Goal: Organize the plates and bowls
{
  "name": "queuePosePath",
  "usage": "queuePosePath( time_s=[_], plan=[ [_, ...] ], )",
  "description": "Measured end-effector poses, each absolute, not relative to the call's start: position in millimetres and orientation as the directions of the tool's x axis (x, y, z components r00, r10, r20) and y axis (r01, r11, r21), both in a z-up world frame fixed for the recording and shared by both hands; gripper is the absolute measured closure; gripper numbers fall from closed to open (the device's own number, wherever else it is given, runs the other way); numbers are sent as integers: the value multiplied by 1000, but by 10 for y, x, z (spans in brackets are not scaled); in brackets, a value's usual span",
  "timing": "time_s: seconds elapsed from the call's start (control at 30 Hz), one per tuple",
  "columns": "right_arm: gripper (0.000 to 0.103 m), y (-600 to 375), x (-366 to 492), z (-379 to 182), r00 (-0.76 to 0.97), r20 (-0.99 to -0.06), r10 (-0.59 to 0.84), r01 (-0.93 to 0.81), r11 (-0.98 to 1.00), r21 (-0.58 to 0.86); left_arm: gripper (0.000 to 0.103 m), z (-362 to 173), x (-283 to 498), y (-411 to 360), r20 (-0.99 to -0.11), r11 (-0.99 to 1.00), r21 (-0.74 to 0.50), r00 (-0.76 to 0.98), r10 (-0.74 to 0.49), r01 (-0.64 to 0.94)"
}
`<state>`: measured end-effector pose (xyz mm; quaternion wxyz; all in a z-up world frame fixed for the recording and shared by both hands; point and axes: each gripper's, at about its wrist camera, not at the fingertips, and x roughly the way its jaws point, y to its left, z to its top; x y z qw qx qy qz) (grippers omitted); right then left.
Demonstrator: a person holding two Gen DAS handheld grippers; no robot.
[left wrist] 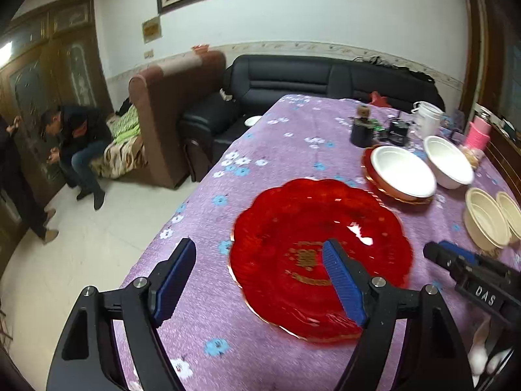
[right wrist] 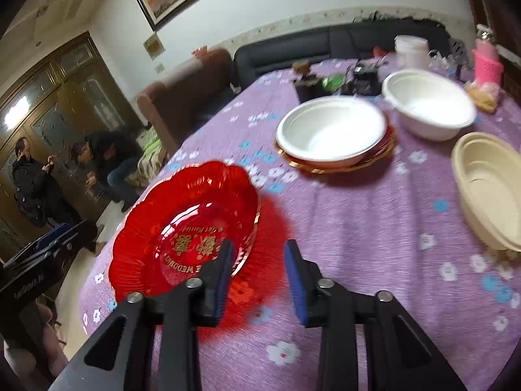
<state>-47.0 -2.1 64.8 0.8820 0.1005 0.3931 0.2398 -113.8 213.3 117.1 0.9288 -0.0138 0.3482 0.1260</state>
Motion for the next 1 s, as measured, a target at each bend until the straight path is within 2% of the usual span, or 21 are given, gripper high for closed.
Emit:
queuePosePath(
  time_s=[0.13,0.2,0.27,0.43,0.6,1.0],
  plan=[
    [46,-239,-612,803,640,-607,470,-330,882,335,22,1224,-1245,1953,-638,974,76,741,211,-213],
    [33,-352,-647,849,670,-594,445,-318,895,313,15,1247,-1292,1849,-630,974,93,746,218,-206],
    [26,-482,-688,894,715,-579,393,-280,919,278,11,1260,-1341,1785,-620,975,107,753,220,-197],
    [26,-986,-717,927,796,-543,268,-151,956,251,11,1245,-1471,1674,-634,993,21,766,103,-116],
    [26,-1665,-607,833,786,-580,212,5,937,350,11,1172,-1486,1458,-649,999,-16,760,27,-50],
    [34,-2250,-475,633,773,-621,130,166,903,397,11,915,-1352,1228,-707,1000,-29,707,-16,-6]
  ],
)
